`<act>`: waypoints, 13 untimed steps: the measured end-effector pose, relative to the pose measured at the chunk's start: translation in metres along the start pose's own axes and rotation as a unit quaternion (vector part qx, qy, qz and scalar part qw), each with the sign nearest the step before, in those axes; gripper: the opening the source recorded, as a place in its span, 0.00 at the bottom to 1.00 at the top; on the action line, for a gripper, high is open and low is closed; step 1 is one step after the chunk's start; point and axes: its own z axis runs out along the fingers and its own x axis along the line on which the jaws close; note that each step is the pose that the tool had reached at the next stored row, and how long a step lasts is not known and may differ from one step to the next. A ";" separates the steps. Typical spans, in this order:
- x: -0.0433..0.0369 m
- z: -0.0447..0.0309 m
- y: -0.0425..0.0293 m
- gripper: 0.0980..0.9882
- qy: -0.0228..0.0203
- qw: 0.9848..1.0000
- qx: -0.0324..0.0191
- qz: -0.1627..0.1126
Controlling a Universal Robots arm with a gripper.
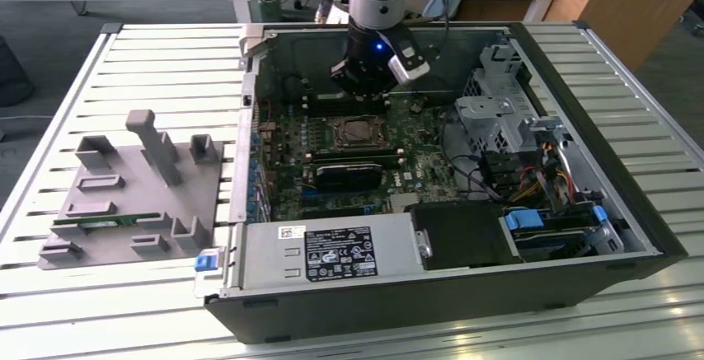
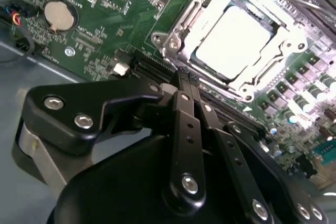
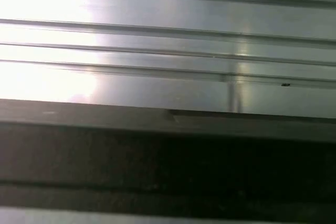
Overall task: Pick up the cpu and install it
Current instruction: 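Install the first cpu locking lever, then install the second cpu locking lever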
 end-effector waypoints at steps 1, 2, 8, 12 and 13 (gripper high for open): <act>0.0000 0.0000 -0.0007 0.01 0.000 1.000 0.000 0.000; 0.0001 -0.0001 -0.0015 0.01 0.000 1.000 0.000 0.000; 0.0002 -0.0003 -0.0051 0.01 0.000 1.000 0.000 0.000; 0.0003 -0.0003 -0.0070 0.01 0.000 1.000 0.000 0.000; 0.0003 -0.0003 -0.0074 0.01 0.000 1.000 0.000 0.000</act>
